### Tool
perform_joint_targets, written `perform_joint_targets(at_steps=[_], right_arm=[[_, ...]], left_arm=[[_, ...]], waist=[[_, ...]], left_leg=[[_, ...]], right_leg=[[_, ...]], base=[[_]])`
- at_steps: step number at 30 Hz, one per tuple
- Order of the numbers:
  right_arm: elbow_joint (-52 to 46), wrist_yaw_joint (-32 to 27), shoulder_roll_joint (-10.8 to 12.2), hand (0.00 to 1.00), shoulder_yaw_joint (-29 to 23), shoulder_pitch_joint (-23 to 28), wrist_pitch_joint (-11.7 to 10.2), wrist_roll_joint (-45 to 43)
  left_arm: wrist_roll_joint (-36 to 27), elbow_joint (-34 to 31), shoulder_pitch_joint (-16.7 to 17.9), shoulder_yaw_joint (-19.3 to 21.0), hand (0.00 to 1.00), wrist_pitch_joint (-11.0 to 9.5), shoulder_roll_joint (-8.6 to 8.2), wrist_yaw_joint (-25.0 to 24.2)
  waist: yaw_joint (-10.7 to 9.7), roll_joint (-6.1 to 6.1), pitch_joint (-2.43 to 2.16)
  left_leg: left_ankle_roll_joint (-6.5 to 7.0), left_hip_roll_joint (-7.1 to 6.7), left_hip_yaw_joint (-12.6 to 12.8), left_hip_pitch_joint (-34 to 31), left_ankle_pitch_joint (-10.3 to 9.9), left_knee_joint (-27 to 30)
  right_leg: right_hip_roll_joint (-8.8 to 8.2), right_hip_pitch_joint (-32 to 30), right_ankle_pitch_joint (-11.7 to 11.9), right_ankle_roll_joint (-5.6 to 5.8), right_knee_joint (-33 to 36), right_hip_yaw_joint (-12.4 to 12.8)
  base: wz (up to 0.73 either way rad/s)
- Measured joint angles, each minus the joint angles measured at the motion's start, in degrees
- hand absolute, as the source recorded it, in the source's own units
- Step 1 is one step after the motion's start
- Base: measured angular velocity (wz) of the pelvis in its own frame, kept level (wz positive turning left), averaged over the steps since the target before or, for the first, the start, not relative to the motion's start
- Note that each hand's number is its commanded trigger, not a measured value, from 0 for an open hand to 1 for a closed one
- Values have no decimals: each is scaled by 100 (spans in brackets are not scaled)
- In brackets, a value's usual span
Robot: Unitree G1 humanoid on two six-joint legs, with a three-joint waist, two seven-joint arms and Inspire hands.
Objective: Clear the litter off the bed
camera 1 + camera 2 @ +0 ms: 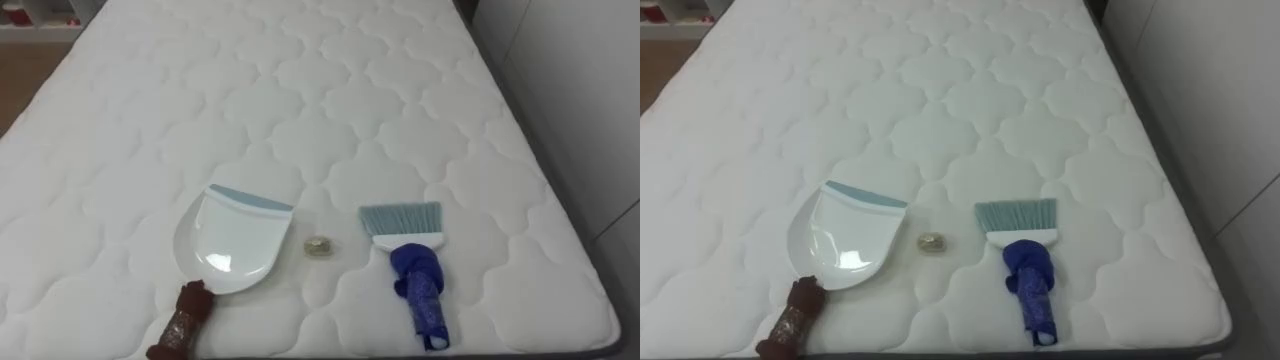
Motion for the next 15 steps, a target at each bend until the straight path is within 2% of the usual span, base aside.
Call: perform_joint_targets(at_steps=[10,15], right_arm=[[4,-65,-1,0,-13,8,12,47],[2,-184,0,0,-8,5,8,68]], left_arm=[[0,-16,-8,1,0,5,1,15],[-4,-87,6,-1,0,-3,0,178]], waist=[[-17,-10,1],[-5,-23,-6]], left_leg=[[0,-3,-20,-13,0,0],[0,-3,2,-12,0,0]], right_leg=[[-3,-8,0,0,-8,-4],[-4,-8,0,0,4,-10]], base=[[0],[0]])
